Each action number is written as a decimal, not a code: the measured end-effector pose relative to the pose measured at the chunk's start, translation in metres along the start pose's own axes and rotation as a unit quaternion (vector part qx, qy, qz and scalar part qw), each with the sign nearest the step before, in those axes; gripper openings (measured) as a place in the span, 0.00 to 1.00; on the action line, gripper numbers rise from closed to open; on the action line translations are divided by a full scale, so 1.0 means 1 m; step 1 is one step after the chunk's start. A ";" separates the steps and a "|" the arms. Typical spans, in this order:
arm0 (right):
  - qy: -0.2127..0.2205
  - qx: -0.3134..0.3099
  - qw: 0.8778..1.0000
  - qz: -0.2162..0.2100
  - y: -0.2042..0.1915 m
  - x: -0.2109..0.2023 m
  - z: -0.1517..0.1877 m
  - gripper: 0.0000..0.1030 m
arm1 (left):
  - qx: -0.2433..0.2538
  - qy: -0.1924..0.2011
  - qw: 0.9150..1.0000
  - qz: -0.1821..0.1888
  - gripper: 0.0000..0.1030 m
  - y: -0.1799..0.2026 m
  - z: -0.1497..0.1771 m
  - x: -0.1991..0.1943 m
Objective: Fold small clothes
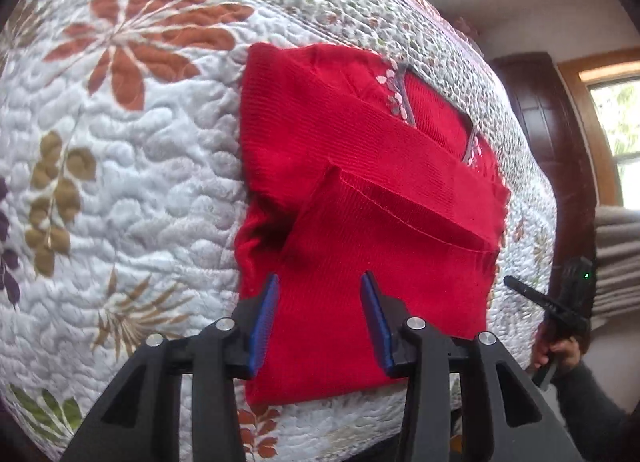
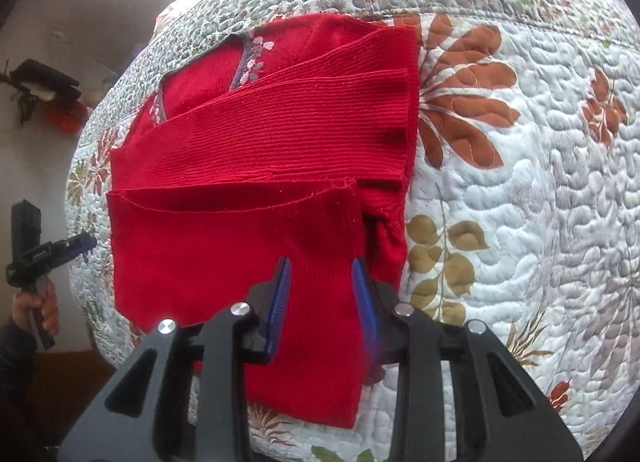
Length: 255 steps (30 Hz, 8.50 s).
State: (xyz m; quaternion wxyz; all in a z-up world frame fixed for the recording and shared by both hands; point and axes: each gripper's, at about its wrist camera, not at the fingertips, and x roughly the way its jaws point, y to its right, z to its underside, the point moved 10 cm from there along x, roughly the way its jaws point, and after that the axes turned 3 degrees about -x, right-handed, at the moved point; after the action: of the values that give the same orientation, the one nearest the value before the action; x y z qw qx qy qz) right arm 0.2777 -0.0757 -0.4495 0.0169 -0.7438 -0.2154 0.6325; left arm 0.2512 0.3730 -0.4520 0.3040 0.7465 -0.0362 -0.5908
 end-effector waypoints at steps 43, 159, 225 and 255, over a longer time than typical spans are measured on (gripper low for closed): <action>0.057 -0.023 0.998 0.009 -0.014 -0.046 -0.031 0.03 | 0.074 0.050 0.996 -0.031 0.03 0.024 -0.019 -0.033; -0.027 -0.065 0.996 0.048 -0.073 0.063 0.021 0.32 | 0.089 -0.061 0.994 0.012 0.61 0.030 0.051 0.064; 0.111 -0.463 0.851 0.221 -0.401 0.127 -0.015 0.06 | -0.027 -0.136 0.981 0.137 0.16 0.032 -0.148 0.050; 0.187 -0.260 0.933 0.163 -0.325 -0.042 -0.038 0.06 | 0.016 -0.096 0.989 0.109 0.15 0.205 -0.139 -0.005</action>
State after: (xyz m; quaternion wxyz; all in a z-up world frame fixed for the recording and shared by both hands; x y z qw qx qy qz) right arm 0.2124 0.2139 -0.3063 -0.2405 -0.8516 -0.2415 0.3982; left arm 0.4378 0.2654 -0.3299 0.3502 0.6823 -0.1561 -0.6225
